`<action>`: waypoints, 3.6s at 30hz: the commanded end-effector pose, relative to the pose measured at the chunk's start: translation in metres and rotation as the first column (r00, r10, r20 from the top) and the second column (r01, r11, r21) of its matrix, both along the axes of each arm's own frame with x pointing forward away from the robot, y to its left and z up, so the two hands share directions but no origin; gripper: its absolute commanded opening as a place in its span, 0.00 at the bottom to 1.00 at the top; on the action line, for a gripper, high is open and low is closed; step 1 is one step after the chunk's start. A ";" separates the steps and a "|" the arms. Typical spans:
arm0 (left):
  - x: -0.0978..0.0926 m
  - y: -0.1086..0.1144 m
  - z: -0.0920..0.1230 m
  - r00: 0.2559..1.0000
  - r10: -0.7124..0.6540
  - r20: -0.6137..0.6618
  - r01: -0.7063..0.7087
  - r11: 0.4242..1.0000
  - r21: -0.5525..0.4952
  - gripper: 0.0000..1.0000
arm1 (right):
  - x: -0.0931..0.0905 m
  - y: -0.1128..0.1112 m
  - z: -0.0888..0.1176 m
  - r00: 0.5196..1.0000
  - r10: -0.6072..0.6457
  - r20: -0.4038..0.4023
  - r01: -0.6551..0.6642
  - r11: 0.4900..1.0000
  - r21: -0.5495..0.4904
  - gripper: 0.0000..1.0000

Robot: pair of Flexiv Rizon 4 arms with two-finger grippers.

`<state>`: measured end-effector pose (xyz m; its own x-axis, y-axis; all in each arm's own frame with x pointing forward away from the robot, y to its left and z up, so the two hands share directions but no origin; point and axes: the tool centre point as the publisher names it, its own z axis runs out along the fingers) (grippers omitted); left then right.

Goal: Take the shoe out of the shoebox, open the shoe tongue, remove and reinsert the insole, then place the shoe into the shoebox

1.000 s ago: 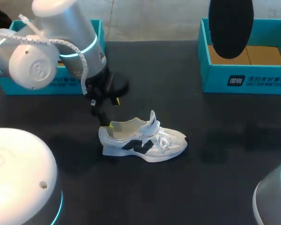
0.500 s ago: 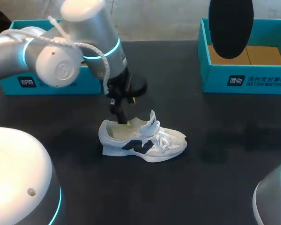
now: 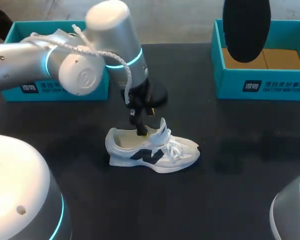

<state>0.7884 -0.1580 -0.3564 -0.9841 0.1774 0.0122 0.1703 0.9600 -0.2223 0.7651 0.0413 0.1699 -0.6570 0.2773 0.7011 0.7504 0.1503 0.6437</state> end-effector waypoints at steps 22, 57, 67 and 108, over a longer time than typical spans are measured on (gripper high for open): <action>-0.002 -0.002 -0.024 1.000 0.019 0.010 -0.019 0.999 0.043 0.00 | 0.001 0.001 0.001 1.000 -0.001 -0.002 0.001 1.000 -0.004 0.00; -0.022 0.021 0.017 0.945 -0.321 0.062 0.320 0.947 0.026 0.00 | 0.001 0.001 0.001 1.000 -0.001 -0.002 0.001 1.000 -0.004 0.00; -0.033 0.034 0.030 0.823 -0.555 0.120 0.552 0.832 0.060 0.00 | 0.001 0.001 0.001 1.000 -0.001 -0.002 0.001 1.000 -0.004 0.00; -0.065 0.038 0.045 0.000 -0.998 0.066 0.944 0.021 0.329 0.00 | 0.001 0.001 0.001 1.000 -0.001 -0.002 0.001 1.000 -0.004 0.00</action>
